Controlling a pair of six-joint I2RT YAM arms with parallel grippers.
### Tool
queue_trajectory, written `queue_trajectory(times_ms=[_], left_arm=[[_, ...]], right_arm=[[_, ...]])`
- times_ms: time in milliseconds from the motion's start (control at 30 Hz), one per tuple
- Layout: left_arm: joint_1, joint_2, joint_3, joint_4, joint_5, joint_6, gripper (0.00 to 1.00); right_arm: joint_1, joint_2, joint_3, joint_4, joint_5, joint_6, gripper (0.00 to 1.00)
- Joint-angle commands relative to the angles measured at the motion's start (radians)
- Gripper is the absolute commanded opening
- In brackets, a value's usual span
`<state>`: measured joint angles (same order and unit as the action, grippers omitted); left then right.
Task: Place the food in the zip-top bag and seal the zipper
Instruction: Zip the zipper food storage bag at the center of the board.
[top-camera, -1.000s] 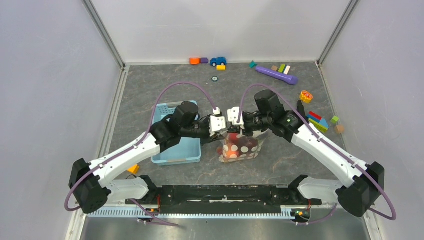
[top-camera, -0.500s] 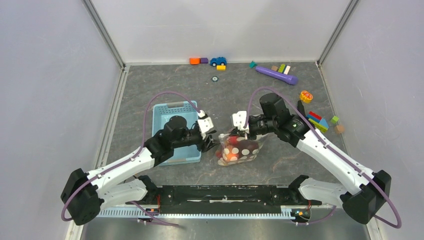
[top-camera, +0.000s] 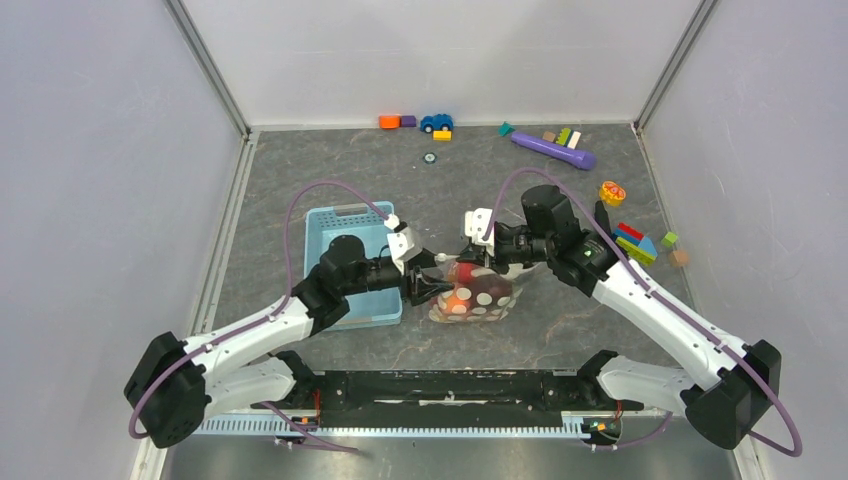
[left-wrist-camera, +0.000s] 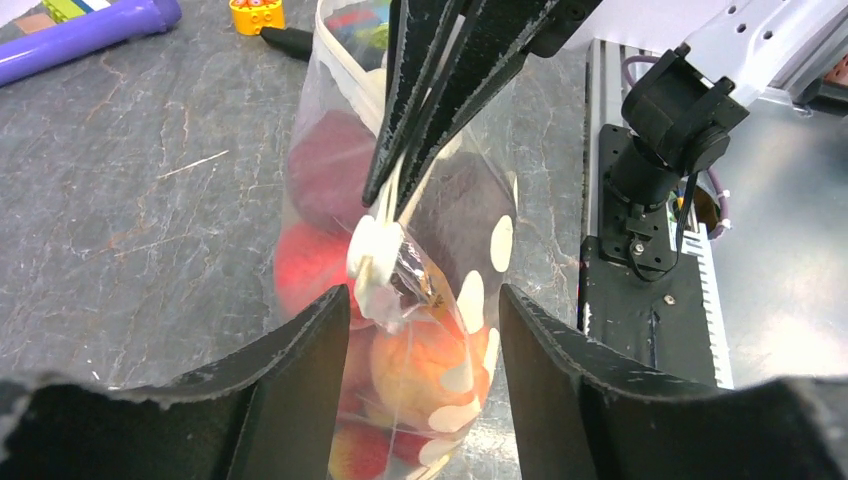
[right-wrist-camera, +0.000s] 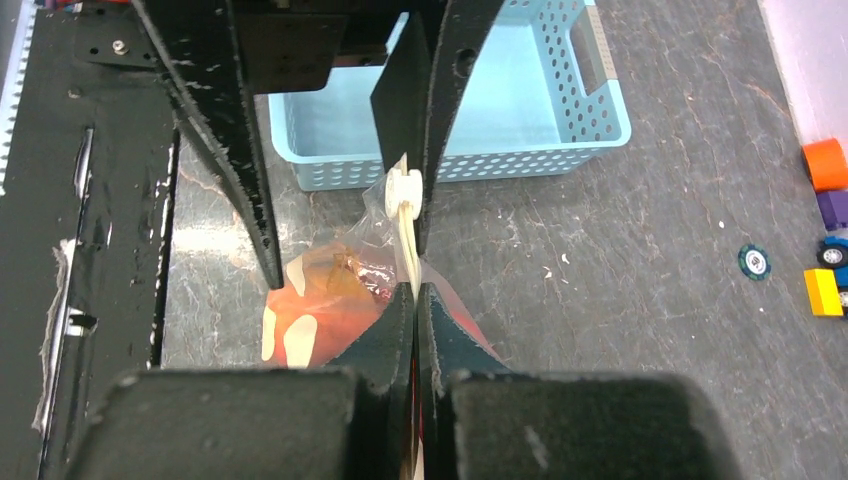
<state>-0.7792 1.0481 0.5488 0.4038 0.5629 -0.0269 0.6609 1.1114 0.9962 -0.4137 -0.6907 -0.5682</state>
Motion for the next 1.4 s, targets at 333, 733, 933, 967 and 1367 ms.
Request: queue_trajectory(times_ms=[333, 733, 933, 967, 1367], left_arm=[[0.018, -0.069, -0.06, 0.164, -0.11, -0.148, 0.72], [0.024, 0.102, 0.009, 0.293, -0.047, -0.267, 0.45], [0.029, 0.106, 0.012, 0.332, 0.011, -0.278, 0.47], [0.029, 0.106, 0.012, 0.339, 0.016, -0.281, 0.47], [0.031, 0.115, 0.007, 0.325, 0.102, -0.247, 0.02]], right_arm=[[0.0, -0.08, -0.048, 0.146, 0.043, 0.113, 0.0], [0.0, -0.126, -0.092, 0.204, 0.036, 0.158, 0.0], [0.0, -0.139, -0.112, 0.21, 0.016, 0.155, 0.0], [0.0, -0.14, -0.113, 0.209, 0.016, 0.157, 0.0], [0.0, -0.148, -0.113, 0.221, 0.034, 0.175, 0.02]])
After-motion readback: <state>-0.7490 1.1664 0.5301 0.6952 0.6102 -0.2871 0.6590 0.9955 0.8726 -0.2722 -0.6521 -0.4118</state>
